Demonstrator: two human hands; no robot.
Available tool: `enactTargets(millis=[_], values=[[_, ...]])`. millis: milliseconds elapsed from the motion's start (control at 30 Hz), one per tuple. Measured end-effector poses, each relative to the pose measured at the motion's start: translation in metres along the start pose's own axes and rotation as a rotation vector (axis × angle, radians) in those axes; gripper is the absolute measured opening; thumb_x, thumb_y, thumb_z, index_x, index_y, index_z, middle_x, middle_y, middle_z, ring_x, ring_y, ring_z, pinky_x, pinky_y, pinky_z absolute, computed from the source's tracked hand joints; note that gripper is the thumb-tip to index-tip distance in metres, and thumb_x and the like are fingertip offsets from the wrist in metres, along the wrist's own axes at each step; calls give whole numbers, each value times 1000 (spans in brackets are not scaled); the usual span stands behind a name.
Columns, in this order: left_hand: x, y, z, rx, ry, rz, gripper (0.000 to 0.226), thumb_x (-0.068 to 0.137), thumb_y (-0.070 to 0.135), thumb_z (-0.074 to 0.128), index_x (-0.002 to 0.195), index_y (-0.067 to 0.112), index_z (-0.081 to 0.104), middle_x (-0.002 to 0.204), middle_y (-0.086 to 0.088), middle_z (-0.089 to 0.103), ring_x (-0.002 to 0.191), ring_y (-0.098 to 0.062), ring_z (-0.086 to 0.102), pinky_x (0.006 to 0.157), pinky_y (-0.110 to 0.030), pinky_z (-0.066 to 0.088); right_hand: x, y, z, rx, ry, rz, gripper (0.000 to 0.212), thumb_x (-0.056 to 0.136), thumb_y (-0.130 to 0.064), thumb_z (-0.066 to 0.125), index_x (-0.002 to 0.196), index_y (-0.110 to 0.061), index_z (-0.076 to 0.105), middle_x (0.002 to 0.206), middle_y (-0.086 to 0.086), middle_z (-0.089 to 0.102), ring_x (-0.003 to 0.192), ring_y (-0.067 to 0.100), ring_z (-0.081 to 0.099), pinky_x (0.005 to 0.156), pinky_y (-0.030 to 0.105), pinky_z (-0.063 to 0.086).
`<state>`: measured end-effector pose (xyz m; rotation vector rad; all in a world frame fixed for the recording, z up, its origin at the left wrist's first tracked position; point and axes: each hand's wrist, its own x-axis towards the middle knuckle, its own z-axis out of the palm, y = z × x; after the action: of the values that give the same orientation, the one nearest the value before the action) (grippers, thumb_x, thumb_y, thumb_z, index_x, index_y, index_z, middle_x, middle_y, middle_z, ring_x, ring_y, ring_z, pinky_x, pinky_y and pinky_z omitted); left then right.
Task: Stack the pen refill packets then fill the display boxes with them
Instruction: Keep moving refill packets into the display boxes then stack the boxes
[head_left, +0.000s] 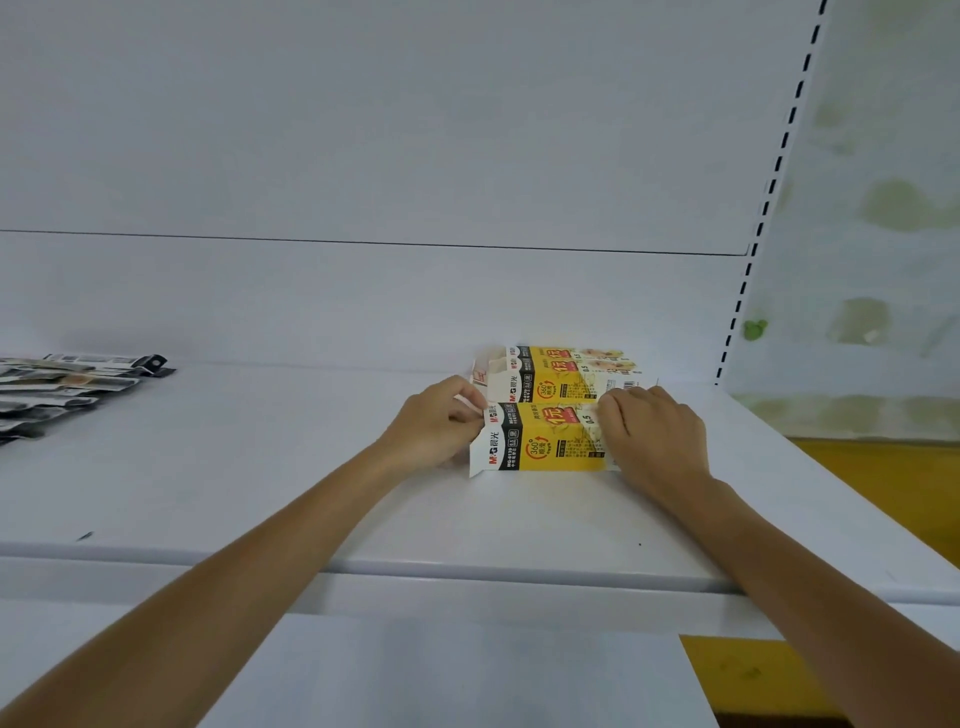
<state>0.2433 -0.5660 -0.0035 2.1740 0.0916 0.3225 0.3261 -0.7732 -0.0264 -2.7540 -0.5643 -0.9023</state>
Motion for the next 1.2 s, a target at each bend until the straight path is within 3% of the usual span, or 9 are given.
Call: enactTargets(millis=[200, 333, 400, 500, 600, 733, 1000, 1100, 1200], values=[[-4, -12, -5, 45, 2, -46, 16, 97, 21, 43, 104, 13, 56, 97, -1, 69, 62, -8, 56, 64, -21, 47, 0, 0, -2, 261, 38, 84, 28, 97, -27, 39, 98, -11, 62, 116, 0, 57, 107, 18, 47, 72, 27, 34], [-9, -9, -7, -34, -37, -44, 27, 97, 7, 38, 112, 17, 58, 102, 1, 67, 69, 7, 55, 56, -10, 40, 2, 3, -5, 596, 117, 263, 28, 95, -21, 43, 114, -9, 60, 137, 4, 44, 124, 18, 41, 94, 28, 32], [-12, -4, -8, -15, -159, -7, 32, 96, 9, 41, 114, 28, 58, 97, 11, 64, 67, 8, 51, 60, -9, 37, 3, 7, -3, 598, 57, 305, 26, 93, -19, 47, 110, -8, 63, 135, 5, 47, 120, 18, 45, 91, 24, 32], [-15, -3, -5, 77, -299, 5, 30, 92, 22, 50, 113, 41, 59, 117, 15, 61, 101, 0, 54, 85, -17, 37, 3, 10, 1, 536, 25, 281, 21, 92, -18, 47, 95, -7, 65, 121, 5, 57, 96, 15, 51, 78, 27, 38], [-18, -6, -2, 199, -372, -6, 38, 72, 34, 46, 104, 49, 58, 118, 10, 61, 111, -10, 51, 86, -19, 36, 2, 12, 1, 505, 26, 269, 21, 92, -17, 45, 96, -8, 64, 110, 7, 60, 87, 14, 50, 73, 30, 42], [-21, 1, 1, 165, -442, -2, 57, 63, 30, 44, 118, 36, 56, 122, 12, 58, 113, -10, 49, 90, -19, 37, 1, 14, -1, 478, 48, 284, 22, 92, -15, 44, 95, -7, 64, 104, 7, 62, 86, 17, 52, 70, 28, 37], [-29, 5, 4, 307, -188, 171, 34, 90, 13, 49, 112, 36, 58, 84, 17, 59, 72, -1, 51, 63, -7, 36, 6, 16, -14, 128, -55, 209, 28, 93, -16, 37, 84, -6, 62, 85, 8, 65, 77, 26, 56, 67, 34, 42], [-43, -2, -3, 390, 0, 217, 32, 90, 24, 51, 121, 30, 60, 122, 8, 60, 105, -12, 55, 93, -24, 41, 9, 13, -25, 39, -77, 88, 26, 92, -22, 45, 101, -9, 66, 101, 6, 67, 95, 24, 56, 76, 35, 42], [-56, -15, -27, 590, 231, 75, 34, 82, 44, 48, 109, 32, 65, 129, 7, 54, 120, -17, 47, 101, -33, 32, 9, -10, -33, 241, -21, -137, 36, 86, -11, 52, 122, -6, 57, 127, 7, 58, 119, 24, 47, 98, 37, 36]])
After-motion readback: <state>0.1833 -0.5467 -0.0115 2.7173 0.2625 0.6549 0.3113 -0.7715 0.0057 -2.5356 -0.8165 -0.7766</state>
